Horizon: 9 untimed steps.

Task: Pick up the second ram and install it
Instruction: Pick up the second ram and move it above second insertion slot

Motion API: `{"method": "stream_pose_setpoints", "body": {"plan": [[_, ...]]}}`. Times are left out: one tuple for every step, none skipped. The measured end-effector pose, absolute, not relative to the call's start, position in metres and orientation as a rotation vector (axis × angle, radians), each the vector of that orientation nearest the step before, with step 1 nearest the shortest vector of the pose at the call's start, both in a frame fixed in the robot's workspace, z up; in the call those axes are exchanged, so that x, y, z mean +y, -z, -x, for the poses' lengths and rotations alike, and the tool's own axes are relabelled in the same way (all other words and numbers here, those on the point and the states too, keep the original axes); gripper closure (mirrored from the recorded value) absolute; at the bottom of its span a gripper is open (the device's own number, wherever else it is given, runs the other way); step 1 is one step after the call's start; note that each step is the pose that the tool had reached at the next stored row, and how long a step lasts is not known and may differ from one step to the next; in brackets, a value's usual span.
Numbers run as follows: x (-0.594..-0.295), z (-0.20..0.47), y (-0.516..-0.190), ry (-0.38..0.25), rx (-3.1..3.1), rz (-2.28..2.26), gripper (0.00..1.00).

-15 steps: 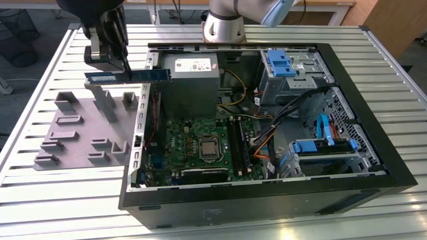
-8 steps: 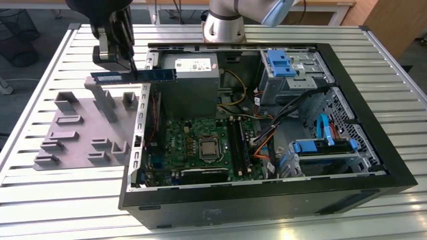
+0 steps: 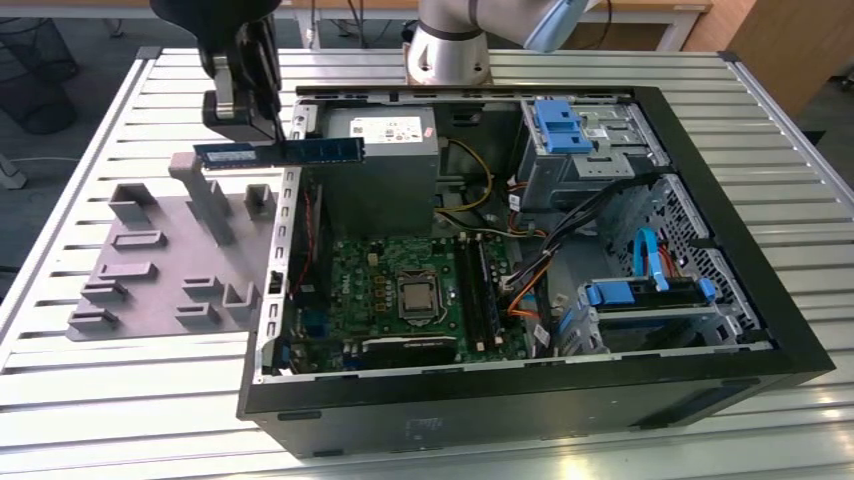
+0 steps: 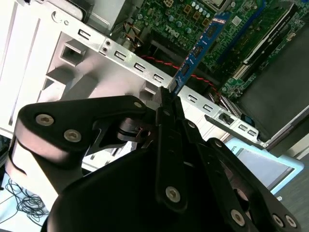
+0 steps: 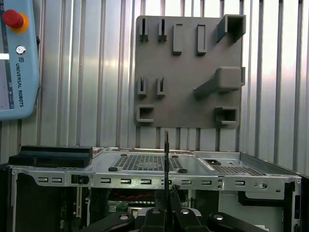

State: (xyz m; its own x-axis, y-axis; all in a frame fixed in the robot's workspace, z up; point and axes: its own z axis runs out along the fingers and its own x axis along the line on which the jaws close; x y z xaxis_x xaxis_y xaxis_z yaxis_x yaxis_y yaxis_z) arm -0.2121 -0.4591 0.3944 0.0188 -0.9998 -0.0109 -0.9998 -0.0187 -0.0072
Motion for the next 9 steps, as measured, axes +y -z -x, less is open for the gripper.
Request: {"method": "stream_pose_setpoints", "body": {"plan": [[-0.459,0.211,-0.394,-0.004,2.192,2.233,0.86],[-0.459,0.209,-0.394,-0.004,2.192,2.233,0.86],[-0.459,0.208,-0.394,-0.004,2.192,2.233,0.86],[-0.459,0.207,-0.394,-0.004,2.192,2.233,0.86],[-0.459,0.205,-0.394,-0.004,2.192,2.233,0.86],[-0.459,0.204,-0.394,-0.004,2.192,2.233,0.86],[-0.459,0.203,-0.394,-0.004,2.192,2.233,0.86],[-0.459,0.201,-0.394,-0.004,2.192,2.233,0.86],[-0.459,0.2,-0.394,-0.004,2.192,2.233,0.86]]}}
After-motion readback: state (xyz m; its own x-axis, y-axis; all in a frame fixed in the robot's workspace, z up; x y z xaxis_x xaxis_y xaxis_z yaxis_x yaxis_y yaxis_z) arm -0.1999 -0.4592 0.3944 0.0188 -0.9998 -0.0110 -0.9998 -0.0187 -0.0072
